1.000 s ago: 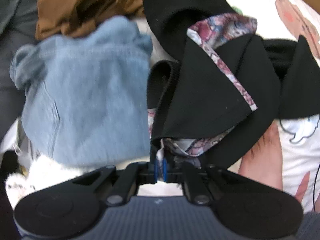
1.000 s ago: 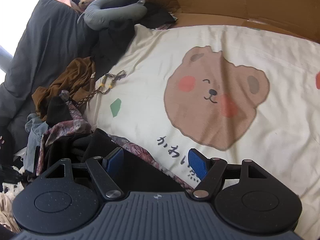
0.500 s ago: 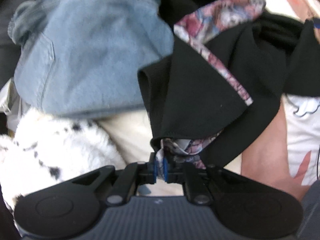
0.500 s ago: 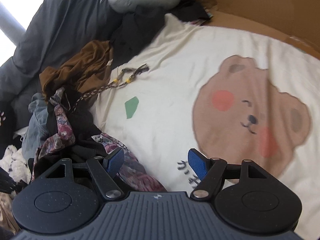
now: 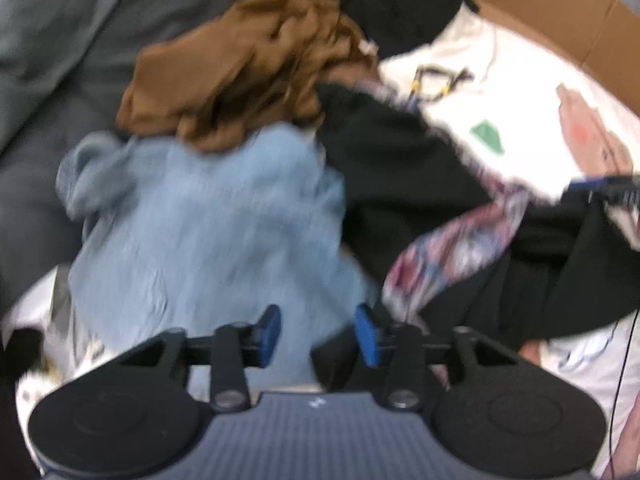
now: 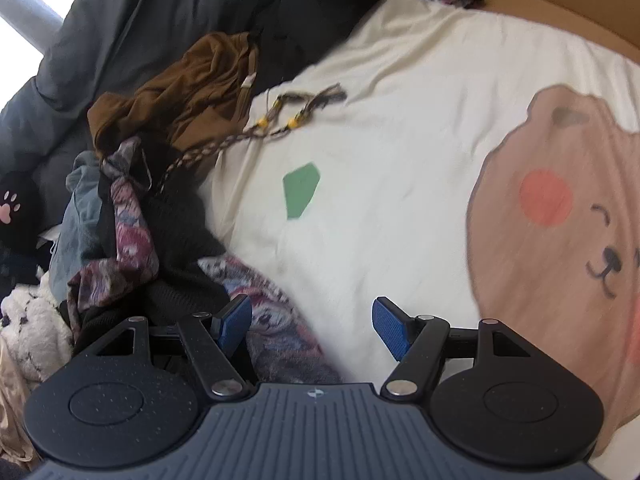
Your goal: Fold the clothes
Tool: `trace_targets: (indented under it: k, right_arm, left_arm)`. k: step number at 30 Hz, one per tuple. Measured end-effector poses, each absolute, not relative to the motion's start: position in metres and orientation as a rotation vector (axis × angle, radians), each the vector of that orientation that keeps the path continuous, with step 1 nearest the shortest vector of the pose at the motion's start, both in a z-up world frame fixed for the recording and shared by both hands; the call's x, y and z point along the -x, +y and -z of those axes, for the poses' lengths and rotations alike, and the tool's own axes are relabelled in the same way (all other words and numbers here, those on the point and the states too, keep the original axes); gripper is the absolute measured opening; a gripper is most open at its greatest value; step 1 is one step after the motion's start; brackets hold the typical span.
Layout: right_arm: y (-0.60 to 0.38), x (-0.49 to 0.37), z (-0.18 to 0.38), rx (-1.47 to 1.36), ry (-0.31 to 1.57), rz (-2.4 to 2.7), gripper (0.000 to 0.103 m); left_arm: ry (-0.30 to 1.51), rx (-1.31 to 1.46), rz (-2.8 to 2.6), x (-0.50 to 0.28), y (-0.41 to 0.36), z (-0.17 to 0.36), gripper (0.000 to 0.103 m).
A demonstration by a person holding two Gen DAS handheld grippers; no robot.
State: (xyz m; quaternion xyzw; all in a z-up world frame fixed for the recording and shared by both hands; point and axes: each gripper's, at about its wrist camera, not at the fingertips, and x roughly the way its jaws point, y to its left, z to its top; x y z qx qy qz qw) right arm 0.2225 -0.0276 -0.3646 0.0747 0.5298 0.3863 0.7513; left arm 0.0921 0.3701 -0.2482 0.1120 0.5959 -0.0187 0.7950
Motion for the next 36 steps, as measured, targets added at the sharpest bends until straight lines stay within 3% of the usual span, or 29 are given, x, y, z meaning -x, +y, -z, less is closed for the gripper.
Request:
trace_targets:
  k: [2,8,19,21,23,24,25,26,27,29,31,36]
  right_arm:
    - [-0.025,-0.218,0.367,-0.161,1.169,-0.854,0.073]
    - [-0.018,-0.203,0.371,-0.162,1.194,-0.878,0.073]
    - [-0.007,-0.178,0.376,-0.104,1.216,-0.91,0.073]
    - [-0.006,-0.175,0.375,-0.084,1.212,-0.907,0.069]
    - [-0.007,-0.172,0.376,-0.083,1.216,-0.904,0.053]
    - [-0.008,-0.17,0.376,-0.083,1.218,-0.902,0.044]
    - [-0.01,-0.169,0.377,-0.09,1.22,-0.893,0.026]
    - [-0.015,-0.168,0.377,-0.106,1.214,-0.874,0.017]
    - [-0.02,-0.166,0.378,-0.122,1.209,-0.857,0.016]
    - [-0.027,-0.162,0.376,-0.147,1.195,-0.85,0.012]
    - [-0.032,-0.158,0.369,-0.143,1.176,-0.837,0.011]
    - [-0.059,-0.158,0.349,-0.187,1.129,-0.789,0.01]
  left_arm:
    - [1.241,-0.239,0.058,-0.103,0.361,0.251,0.062]
    - [1.112,-0.212,0.109,-0.155,0.332,0.262,0.067]
    - [1.122,-0.183,0.084,-0.212,0.312,0.291,0.077]
    - [1.159,-0.163,0.076,-0.219,0.313,0.301,0.077]
    - [1.199,-0.131,0.073,-0.224,0.315,0.31,0.076]
    - [1.213,-0.116,0.066,-0.224,0.317,0.313,0.075]
    - [1.225,-0.102,0.062,-0.223,0.32,0.316,0.069]
    - [1.238,-0.087,0.061,-0.222,0.322,0.319,0.059]
    - [1.248,-0.075,0.066,-0.22,0.324,0.32,0.052]
    - [1.265,-0.053,0.079,-0.216,0.325,0.322,0.026]
    - [1.282,-0.03,0.093,-0.213,0.327,0.323,0.016]
    - [1.296,0.011,0.143,-0.205,0.323,0.321,0.012]
